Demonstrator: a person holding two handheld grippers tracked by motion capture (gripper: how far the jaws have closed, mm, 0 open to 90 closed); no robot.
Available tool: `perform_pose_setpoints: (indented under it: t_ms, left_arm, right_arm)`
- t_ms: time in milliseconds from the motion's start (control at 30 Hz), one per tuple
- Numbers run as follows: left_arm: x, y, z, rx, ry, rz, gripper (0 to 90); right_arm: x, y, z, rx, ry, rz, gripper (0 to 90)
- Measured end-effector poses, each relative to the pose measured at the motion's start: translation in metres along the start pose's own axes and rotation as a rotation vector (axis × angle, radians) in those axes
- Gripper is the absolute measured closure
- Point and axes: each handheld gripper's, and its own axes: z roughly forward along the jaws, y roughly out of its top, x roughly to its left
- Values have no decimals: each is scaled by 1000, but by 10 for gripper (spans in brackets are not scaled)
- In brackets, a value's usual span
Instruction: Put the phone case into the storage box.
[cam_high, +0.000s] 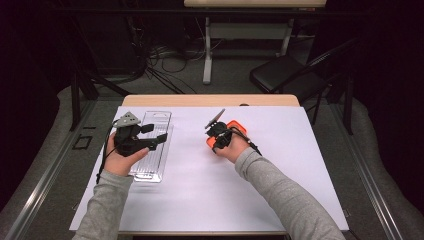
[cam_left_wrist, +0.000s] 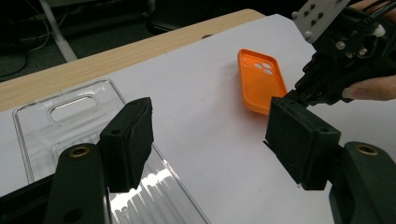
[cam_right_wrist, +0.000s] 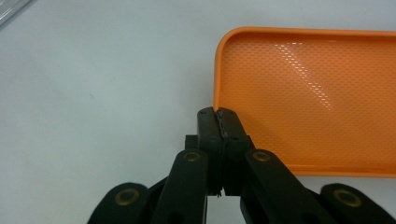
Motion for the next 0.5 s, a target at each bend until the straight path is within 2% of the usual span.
perform_pose_setpoints:
  t_ms: [100,200,500]
  left_arm:
    - [-1,0,0,0,1,2,322]
    - [-1,0,1,0,2,5,326]
    - [-5,0,4,15,-19,-1,339]
  right_arm:
    - [-1,-2,-3,-11,-6,-18,900]
    - [-1,-6,-6,-48,-12,-41,900]
    - [3,-21,-17,-156,-44,-169,900]
